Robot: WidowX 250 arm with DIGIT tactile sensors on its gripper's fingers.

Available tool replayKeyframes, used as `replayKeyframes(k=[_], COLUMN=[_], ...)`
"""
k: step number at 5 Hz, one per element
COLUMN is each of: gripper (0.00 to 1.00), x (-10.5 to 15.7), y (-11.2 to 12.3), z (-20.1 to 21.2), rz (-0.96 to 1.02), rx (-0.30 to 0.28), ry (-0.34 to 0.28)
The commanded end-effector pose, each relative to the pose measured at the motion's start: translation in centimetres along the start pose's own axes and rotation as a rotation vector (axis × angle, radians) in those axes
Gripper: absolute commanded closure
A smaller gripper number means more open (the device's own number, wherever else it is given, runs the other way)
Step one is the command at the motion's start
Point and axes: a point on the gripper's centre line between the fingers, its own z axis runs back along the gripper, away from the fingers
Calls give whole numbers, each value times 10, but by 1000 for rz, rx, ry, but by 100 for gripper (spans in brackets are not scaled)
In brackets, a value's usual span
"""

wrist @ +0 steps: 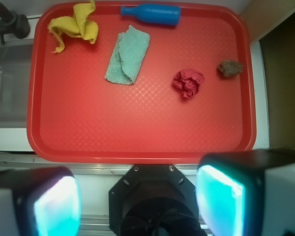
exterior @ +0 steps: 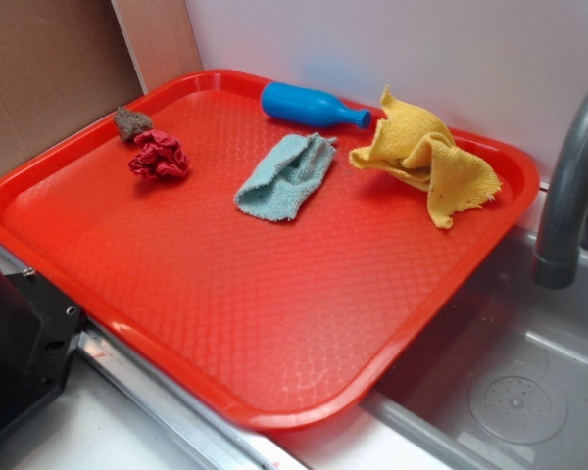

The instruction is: Grab the yellow cloth.

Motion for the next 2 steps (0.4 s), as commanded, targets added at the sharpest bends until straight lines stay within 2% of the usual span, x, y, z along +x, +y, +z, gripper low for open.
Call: replayKeyframes(k=[1,2], gripper=[0,0], x=[0,7], y=[0,-2], z=[0,-7], rz=[0,89], rx=[0,-1], ry=[0,-34])
